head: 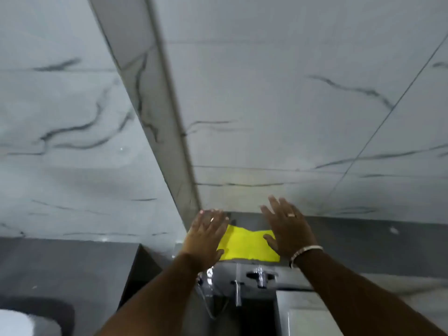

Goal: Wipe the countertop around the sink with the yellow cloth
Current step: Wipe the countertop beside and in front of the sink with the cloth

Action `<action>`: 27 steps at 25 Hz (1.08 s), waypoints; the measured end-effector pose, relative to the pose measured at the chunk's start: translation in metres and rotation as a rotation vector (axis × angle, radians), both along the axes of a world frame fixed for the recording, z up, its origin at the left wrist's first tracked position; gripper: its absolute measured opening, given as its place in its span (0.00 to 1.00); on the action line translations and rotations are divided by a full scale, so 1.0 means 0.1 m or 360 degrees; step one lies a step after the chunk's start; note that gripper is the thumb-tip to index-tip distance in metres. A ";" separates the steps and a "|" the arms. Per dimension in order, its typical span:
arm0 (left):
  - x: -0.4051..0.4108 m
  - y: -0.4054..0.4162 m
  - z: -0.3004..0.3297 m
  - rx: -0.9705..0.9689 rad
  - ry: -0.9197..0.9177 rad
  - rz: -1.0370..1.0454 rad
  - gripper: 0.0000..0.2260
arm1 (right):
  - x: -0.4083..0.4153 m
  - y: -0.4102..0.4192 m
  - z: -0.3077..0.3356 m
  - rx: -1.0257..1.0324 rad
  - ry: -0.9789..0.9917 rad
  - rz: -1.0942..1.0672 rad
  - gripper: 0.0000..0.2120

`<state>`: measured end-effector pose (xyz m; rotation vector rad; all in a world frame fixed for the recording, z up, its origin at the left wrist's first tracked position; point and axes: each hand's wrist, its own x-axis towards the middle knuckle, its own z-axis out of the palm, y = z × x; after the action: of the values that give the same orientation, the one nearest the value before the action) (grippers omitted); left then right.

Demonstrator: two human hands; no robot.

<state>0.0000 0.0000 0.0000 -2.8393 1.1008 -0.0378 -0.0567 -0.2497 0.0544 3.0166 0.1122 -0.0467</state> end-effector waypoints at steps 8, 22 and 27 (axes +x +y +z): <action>0.05 -0.03 -0.71 0.0081 0.0304 -0.0179 0.26 | -0.04 0.18 -1.06 0.0041 0.0682 -0.0088 0.38; -0.18 0.16 -0.31 0.0191 0.0446 -0.0218 0.12 | 0.05 0.27 -0.49 0.0261 0.0948 0.0274 0.20; -0.32 0.98 0.24 -0.0072 0.0460 0.0029 0.19 | 0.29 0.87 -0.16 0.0445 0.0886 0.0535 0.16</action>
<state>-0.0324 0.0976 0.0244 -2.9613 1.1349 0.3644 -0.0277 -0.1631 0.0381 3.1064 0.7250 -0.9024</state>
